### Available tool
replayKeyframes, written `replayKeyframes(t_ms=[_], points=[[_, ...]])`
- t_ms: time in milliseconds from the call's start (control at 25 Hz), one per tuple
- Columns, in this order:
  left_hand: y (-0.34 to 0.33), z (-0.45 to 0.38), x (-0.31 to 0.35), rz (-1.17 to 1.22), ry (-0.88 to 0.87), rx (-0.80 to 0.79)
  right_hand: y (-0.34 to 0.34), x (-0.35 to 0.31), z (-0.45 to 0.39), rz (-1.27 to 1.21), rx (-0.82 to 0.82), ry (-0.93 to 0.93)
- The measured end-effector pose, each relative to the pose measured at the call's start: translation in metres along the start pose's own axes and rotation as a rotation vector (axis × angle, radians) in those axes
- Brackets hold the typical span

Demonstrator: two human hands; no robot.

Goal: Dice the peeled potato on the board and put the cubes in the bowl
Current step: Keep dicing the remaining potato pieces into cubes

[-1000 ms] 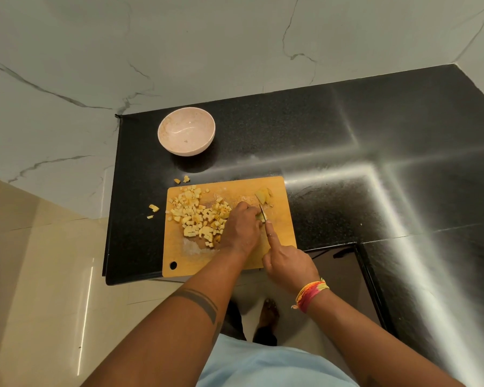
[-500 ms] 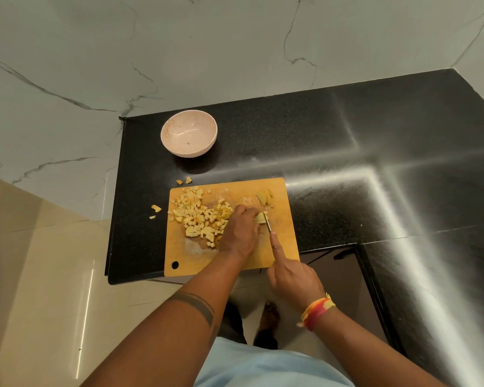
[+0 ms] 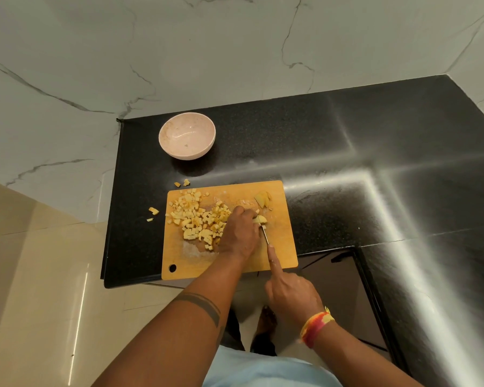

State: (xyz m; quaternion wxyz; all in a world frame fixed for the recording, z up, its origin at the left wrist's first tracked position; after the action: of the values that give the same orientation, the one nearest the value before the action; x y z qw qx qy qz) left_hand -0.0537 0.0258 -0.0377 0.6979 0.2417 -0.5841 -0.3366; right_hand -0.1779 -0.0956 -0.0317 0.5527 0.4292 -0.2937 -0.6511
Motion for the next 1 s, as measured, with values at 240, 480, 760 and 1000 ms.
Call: replayKeyframes(t_ms=[240,480,760,1000], points=[[0.005,0.004,-0.003,0.022,0.043,0.004,0.017,-0.006,-0.027,-0.054,0.038,-0.001],[0.006,0.0,-0.003,-0.003,0.063,0.036,0.017,-0.014,-0.043,-0.043,-0.002,0.038],[0.005,0.0,0.002,0.028,0.118,0.041,0.005,0.006,-0.003,-0.058,0.033,0.02],[0.01,0.004,0.006,0.028,0.087,0.031,0.008,0.007,-0.023,-0.117,0.034,-0.052]])
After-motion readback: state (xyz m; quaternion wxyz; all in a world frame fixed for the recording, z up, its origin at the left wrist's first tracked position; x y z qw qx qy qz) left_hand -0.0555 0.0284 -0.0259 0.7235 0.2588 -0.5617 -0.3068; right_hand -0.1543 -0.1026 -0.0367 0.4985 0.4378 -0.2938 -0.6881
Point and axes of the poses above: each hand's wrist, its own z-axis away from the middle knuckle, its own y-axis out of the back of the hand, x = y × z, the point moved 2 cm from there along -z, towards the middle knuckle, and after that the axes turned 8 degrees about z, right-handed, at the moved point
